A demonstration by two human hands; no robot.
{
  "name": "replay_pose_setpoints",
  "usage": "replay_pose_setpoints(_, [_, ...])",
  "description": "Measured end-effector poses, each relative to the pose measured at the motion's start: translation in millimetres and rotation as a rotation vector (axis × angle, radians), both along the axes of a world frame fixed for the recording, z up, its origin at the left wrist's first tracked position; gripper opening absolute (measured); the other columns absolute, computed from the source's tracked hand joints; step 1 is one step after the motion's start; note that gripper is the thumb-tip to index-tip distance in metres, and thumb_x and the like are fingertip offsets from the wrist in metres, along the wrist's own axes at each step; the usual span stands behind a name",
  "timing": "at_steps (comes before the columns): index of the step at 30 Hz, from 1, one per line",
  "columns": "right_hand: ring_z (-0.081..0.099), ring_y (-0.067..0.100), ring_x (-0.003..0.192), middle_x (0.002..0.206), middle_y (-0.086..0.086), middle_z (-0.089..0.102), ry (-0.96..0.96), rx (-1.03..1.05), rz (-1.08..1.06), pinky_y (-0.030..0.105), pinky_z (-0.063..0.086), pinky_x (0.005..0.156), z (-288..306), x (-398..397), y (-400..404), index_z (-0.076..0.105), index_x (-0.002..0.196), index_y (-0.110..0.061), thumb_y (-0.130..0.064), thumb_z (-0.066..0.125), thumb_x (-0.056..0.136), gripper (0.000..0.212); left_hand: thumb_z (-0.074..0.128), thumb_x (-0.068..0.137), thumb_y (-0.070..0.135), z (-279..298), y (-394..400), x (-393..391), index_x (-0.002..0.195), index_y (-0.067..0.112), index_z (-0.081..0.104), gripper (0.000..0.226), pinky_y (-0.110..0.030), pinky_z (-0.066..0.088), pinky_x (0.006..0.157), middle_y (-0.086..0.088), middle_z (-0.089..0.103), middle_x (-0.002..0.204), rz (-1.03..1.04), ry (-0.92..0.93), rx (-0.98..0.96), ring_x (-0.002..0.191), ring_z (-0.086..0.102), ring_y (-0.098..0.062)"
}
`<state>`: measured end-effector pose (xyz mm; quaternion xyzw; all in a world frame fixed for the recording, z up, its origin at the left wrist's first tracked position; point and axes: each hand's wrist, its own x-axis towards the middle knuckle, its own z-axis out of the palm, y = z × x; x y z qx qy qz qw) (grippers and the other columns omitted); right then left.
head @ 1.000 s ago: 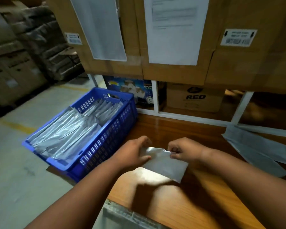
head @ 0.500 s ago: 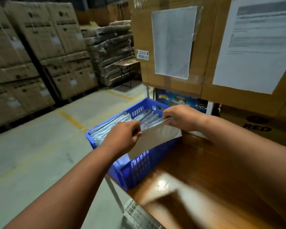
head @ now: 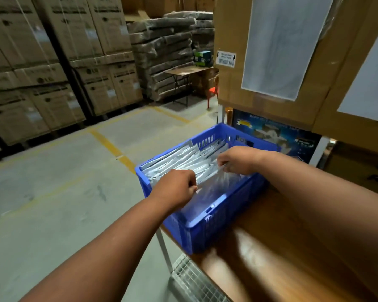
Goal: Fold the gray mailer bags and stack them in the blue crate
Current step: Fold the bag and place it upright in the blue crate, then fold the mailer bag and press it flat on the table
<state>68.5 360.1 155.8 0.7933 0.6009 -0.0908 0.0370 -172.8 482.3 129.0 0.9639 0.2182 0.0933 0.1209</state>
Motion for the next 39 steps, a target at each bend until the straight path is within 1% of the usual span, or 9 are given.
replay_pose_setpoints(8, [0.062,0.022,0.095,0.105,-0.005,0.068,0.010,-0.011,-0.007,0.036,0.049,0.078,-37,-6,17,0.066,0.098,-0.033,-0.028,0.070,0.097,0.007,0.064,0.082,0.029,-25,5,14,0.089,0.023,0.065,0.009,-0.037,0.051,0.071,0.000,0.067,0.090,0.011,0.291,0.127,0.088,0.065,-0.028])
replay_pose_setpoints(12, [0.063,0.022,0.104,0.113,-0.006,0.063,0.061,0.067,-0.019,0.042,0.054,0.088,-33,-12,5,0.065,0.100,-0.037,-0.032,0.071,0.095,0.010,0.065,0.081,0.054,-6,-7,29,0.091,0.028,0.064,0.027,-0.042,0.053,0.084,0.005,0.067,0.098,0.036,0.265,0.161,0.095,0.064,-0.025])
replay_pose_setpoints(15, [0.058,0.017,0.117,0.126,-0.010,0.056,0.134,0.258,-0.099,0.040,0.050,0.098,-26,-10,-33,0.069,0.111,-0.039,-0.038,0.075,0.092,0.020,0.066,0.082,0.057,4,-29,47,0.094,0.031,0.065,0.029,-0.045,0.054,0.088,0.006,0.066,0.102,0.029,0.165,0.125,0.098,0.065,-0.025])
replay_pose_setpoints(20, [0.057,0.014,0.113,0.124,-0.012,0.054,0.126,0.380,-0.287,0.037,0.051,0.098,-25,-2,-141,0.068,0.116,-0.039,-0.045,0.076,0.094,0.024,0.067,0.083,0.053,13,-93,89,0.094,0.028,0.068,0.028,-0.041,0.058,0.085,0.000,0.068,0.104,-0.098,0.041,0.078,0.100,0.067,-0.028])
replay_pose_setpoints(24, [0.062,0.017,0.111,0.121,-0.006,0.060,0.145,0.299,-0.494,0.041,0.054,0.097,-47,-8,-248,0.070,0.116,-0.037,-0.046,0.073,0.096,0.022,0.069,0.087,0.055,1,-171,124,0.096,0.024,0.067,0.032,-0.042,0.057,0.085,-0.005,0.069,0.105,-0.283,0.066,0.069,0.103,0.068,-0.031])
replay_pose_setpoints(29, [0.053,0.023,0.137,0.143,0.001,0.060,0.213,0.164,-0.801,0.042,0.047,0.111,-90,-35,-393,0.070,0.123,-0.037,-0.051,0.067,0.100,0.027,0.070,0.094,0.056,-33,-289,153,0.127,0.027,0.068,0.044,-0.040,0.057,0.098,0.003,0.069,0.125,-0.547,0.187,0.026,0.115,0.065,-0.019])
replay_pose_setpoints(32, [0.055,0.023,0.135,0.146,0.001,0.058,0.230,0.102,-0.989,0.043,0.048,0.110,-122,-46,-477,0.066,0.130,-0.037,-0.053,0.062,0.102,0.033,0.068,0.098,0.053,-61,-356,159,0.140,0.025,0.062,0.051,-0.041,0.056,0.104,0.001,0.065,0.136,-0.674,0.287,0.009,0.123,0.062,-0.019])
replay_pose_setpoints(35, [0.057,0.026,0.125,0.140,0.002,0.055,0.199,0.043,-1.180,0.046,0.052,0.103,-152,-51,-551,0.062,0.135,-0.031,-0.051,0.062,0.102,0.039,0.066,0.099,0.051,-88,-415,158,0.128,0.024,0.065,0.040,-0.043,0.058,0.097,0.001,0.066,0.123,-0.755,0.356,0.020,0.114,0.063,-0.020])
replay_pose_setpoints(39, [0.045,0.037,0.138,0.151,0.009,0.041,0.045,-0.024,-1.307,0.052,0.048,0.108,-186,-51,-622,0.051,0.141,-0.029,-0.051,0.059,0.101,0.047,0.066,0.098,0.052,-118,-476,161,0.123,0.023,0.065,0.039,-0.042,0.057,0.094,-0.001,0.065,0.119,-0.833,0.439,0.062,0.112,0.062,-0.024])
